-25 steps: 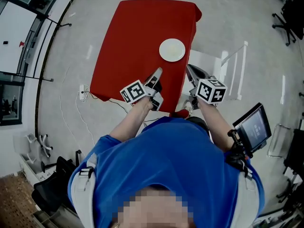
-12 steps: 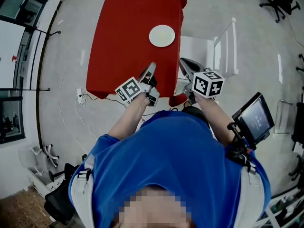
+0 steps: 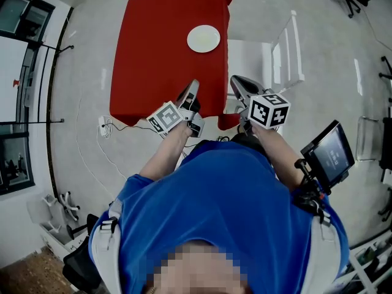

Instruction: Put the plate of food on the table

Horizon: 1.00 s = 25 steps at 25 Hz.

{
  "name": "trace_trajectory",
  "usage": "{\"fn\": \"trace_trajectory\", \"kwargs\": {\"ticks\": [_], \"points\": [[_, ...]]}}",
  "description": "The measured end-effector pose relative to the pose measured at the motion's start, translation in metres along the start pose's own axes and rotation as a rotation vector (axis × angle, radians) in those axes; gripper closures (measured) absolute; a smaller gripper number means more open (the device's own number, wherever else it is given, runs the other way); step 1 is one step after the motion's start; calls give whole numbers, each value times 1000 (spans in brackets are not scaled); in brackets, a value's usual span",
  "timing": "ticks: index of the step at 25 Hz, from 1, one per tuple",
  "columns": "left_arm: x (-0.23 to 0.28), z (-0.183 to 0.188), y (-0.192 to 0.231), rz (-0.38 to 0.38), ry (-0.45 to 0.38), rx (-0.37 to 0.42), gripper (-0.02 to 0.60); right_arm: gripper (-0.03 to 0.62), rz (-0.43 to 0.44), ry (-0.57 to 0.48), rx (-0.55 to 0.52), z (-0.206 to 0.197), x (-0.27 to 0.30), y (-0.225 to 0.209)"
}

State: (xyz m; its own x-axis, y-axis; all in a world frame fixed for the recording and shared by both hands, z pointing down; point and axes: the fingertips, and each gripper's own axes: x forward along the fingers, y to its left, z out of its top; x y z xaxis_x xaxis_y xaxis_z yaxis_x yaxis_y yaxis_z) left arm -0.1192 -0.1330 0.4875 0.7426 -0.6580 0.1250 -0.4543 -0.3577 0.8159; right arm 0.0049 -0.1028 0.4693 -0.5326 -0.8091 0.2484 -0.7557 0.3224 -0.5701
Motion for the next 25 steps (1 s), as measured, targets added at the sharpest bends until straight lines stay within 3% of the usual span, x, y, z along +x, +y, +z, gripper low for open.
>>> {"fn": "trace_trajectory", "kwargs": {"ticks": [25], "points": [[-1,-1,2,-33,31,4,574,592,-38,-8,-9,-11,5,2]]}}
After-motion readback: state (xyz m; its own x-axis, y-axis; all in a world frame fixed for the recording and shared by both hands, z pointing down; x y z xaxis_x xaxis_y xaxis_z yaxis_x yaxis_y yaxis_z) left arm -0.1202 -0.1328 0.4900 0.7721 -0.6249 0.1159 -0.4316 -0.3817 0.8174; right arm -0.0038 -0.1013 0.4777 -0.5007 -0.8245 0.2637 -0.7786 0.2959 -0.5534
